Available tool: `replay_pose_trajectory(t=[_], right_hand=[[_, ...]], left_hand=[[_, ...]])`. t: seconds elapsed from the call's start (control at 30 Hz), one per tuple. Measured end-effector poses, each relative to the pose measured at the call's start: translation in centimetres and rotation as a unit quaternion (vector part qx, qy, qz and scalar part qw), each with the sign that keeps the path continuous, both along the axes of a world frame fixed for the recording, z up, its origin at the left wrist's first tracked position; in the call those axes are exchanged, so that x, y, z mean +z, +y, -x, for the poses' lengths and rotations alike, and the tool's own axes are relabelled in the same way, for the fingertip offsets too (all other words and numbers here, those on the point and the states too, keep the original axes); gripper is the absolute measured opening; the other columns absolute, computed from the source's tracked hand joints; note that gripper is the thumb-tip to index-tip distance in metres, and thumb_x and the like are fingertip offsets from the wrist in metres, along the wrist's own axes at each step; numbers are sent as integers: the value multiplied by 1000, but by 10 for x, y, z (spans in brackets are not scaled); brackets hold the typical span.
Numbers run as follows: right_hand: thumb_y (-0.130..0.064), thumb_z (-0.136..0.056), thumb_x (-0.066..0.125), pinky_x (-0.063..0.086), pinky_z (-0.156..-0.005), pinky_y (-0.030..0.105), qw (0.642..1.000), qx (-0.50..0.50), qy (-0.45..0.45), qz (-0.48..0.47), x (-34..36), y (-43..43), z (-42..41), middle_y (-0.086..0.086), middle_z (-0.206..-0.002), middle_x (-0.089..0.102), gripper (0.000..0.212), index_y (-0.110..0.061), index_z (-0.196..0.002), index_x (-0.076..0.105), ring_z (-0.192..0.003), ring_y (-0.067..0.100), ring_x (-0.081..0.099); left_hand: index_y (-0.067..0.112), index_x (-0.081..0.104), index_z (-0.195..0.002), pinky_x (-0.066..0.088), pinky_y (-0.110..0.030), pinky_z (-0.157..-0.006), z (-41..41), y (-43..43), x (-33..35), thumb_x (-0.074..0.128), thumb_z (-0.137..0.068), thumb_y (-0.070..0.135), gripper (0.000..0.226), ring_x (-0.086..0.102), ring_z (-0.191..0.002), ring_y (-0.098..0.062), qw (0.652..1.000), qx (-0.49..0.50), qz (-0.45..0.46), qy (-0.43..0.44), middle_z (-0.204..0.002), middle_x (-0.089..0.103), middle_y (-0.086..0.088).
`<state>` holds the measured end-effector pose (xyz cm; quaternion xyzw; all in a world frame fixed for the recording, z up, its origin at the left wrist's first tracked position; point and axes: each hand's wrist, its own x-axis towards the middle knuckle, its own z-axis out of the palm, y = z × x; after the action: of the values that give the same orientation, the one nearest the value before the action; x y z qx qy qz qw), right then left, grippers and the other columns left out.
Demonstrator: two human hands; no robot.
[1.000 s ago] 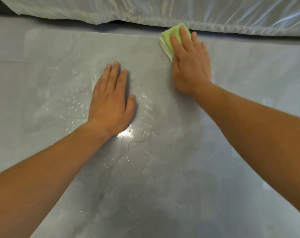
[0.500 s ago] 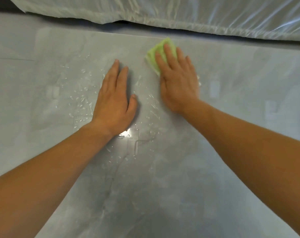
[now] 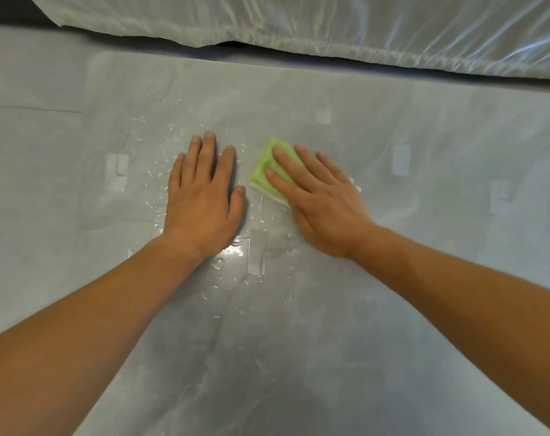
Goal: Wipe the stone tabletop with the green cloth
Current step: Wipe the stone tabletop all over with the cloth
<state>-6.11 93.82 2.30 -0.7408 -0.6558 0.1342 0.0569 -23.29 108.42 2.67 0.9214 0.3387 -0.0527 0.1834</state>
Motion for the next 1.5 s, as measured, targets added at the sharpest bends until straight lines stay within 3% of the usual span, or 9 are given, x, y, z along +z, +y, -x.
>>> replay_pose_trajectory(t=[0.07,0.23,0.43,0.63,0.83,1.03,1.27,1.43,1.5], right_hand=[[-18,-95,42,17,-121,50,1000,12,-7,5,1,-2,-21,2,-163,23,59,-24,-153,34,-150,33,19],[-20,-94,38,15,-121,51,970,-243,0,-19,0,21,5,1,-165,15,61,-26,-155,28,-151,35,14],[-21,-93,44,17,-121,51,1000,25,4,0,2,-38,45,2,-163,22,61,-25,-153,34,-151,33,17],[-20,-93,38,16,-121,52,974,-225,2,-21,-1,-6,29,0,-165,17,62,-26,-154,30,-151,33,15],[-18,-89,50,20,-119,53,1000,28,6,-3,0,-61,70,2,-164,20,67,-25,-153,33,-151,32,17],[-21,-94,41,14,-122,50,965,-260,-1,-25,-1,-27,54,-1,-165,17,61,-28,-154,31,-151,31,16],[-19,-93,44,16,-121,52,999,-42,-12,-14,-3,-99,83,2,-164,22,62,-25,-153,33,-150,33,19],[-15,-93,42,9,-122,50,959,-283,8,-4,1,-73,68,1,-166,10,66,-26,-156,25,-151,34,10],[-15,-91,44,11,-122,51,967,-253,7,-12,-1,-82,106,2,-166,9,69,-25,-156,22,-151,35,9]], left_hand=[[15,17,-158,-7,-42,-122,1,0,1,23,-98,42,66,-8,-154,-27,1000,1,2,5,-168,-2,-13],[13,22,-156,-5,-44,-123,5,-5,5,33,-101,36,60,-10,-153,-28,999,13,21,-23,-167,-1,-15],[13,23,-156,-8,-42,-123,38,-29,15,35,-101,34,59,-9,-154,-27,999,-3,27,-32,-167,1,-14],[15,24,-156,-14,-36,-121,62,-38,11,26,-99,41,63,-8,-154,-25,999,5,31,-12,-167,2,-13],[19,18,-158,-12,-39,-122,68,-46,8,21,-102,51,65,-14,-153,-23,1000,-16,25,-1,-168,-4,-11],[22,5,-160,-13,-41,-122,75,-50,-7,18,-103,56,68,-20,-152,-24,998,-51,-16,27,-167,-12,-10],[24,9,-160,-11,-40,-123,74,-49,0,12,-98,60,71,-17,-153,-19,999,-36,32,13,-168,-10,-5],[23,13,-160,-9,-41,-123,90,-69,11,14,-99,58,70,-14,-153,-19,1000,-14,24,1,-168,-5,-5],[23,13,-159,-9,-42,-123,104,-85,13,14,-99,58,70,-14,-153,-20,1000,7,16,10,-168,-5,-6]])
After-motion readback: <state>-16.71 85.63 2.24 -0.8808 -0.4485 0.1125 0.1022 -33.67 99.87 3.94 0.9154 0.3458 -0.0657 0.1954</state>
